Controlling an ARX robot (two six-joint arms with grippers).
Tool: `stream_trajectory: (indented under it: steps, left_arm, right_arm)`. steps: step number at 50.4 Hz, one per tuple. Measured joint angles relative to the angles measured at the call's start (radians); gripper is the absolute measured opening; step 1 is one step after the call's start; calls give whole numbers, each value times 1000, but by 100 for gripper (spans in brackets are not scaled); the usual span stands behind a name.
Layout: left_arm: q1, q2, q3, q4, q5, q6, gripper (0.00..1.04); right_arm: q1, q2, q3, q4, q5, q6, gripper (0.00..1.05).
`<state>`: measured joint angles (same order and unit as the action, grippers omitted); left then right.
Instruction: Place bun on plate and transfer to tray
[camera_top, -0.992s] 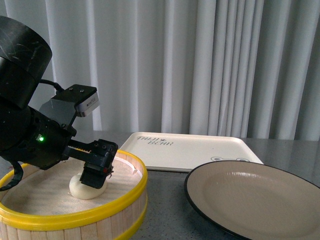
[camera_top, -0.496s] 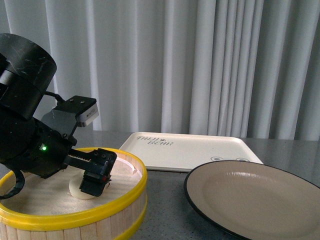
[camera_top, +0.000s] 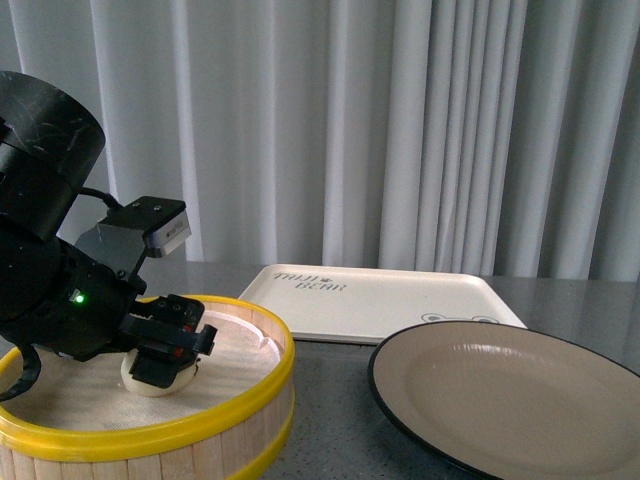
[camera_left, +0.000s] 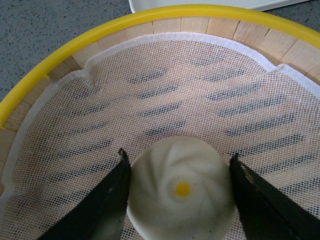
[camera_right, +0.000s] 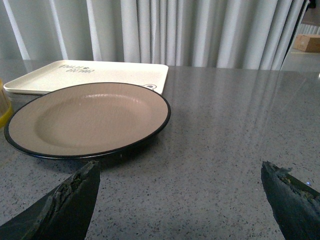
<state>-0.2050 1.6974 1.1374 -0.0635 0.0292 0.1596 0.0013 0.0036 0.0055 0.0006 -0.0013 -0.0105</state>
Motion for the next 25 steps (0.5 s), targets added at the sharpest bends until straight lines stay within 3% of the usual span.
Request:
stream_trajectory:
  steps: [13, 17, 25]
  left_arm:
    - [-9, -35, -3, 12, 80, -53, 13]
    - [-17, -56, -3, 11, 87, -61, 5]
    - [-50, -90, 13, 19, 138, -94, 5]
  right_arm:
    - [0, 0, 0, 0, 0, 0, 96]
    - [0, 0, 0, 0, 0, 0, 96]
    - [0, 0, 0, 0, 0, 0, 96]
